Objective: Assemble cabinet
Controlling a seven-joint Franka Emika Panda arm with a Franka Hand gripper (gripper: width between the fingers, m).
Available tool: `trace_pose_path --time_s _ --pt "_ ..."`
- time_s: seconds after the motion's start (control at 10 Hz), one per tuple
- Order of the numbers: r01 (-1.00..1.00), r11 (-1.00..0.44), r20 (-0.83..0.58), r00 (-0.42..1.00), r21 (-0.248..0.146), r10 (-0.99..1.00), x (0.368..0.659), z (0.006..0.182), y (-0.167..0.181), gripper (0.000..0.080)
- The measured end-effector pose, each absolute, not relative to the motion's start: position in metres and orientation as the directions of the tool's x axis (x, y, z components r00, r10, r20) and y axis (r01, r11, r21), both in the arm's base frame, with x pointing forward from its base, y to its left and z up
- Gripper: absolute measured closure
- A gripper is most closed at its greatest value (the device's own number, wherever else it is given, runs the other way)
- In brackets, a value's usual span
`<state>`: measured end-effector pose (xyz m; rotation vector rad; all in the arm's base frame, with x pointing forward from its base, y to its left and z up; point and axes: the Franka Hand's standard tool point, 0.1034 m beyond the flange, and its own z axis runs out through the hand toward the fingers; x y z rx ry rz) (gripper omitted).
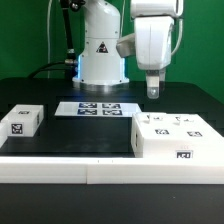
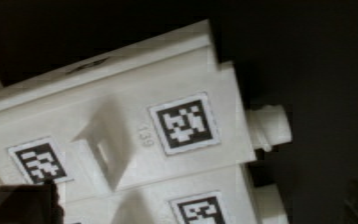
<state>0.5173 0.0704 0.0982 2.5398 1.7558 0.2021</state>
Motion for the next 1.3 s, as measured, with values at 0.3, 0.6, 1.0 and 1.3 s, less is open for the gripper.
trace_pose_path --time_s 0.3,0.6,1.0,1.3 --pt "0.9 -0.423 0.093 0.415 0.103 0.905 0.505 0.093 0.074 0.0002" --pt "0.839 -0.538 0.108 0.529 0.085 0.842 0.504 0.093 0.075 0.0002" --pt "0.401 -0.916 0.186 0.901 -0.013 0.392 0.488 0.081 0.068 0.0002" --pt "0.047 -0.994 0.165 0.986 -0.103 0.03 0.482 0.078 0.073 0.0002"
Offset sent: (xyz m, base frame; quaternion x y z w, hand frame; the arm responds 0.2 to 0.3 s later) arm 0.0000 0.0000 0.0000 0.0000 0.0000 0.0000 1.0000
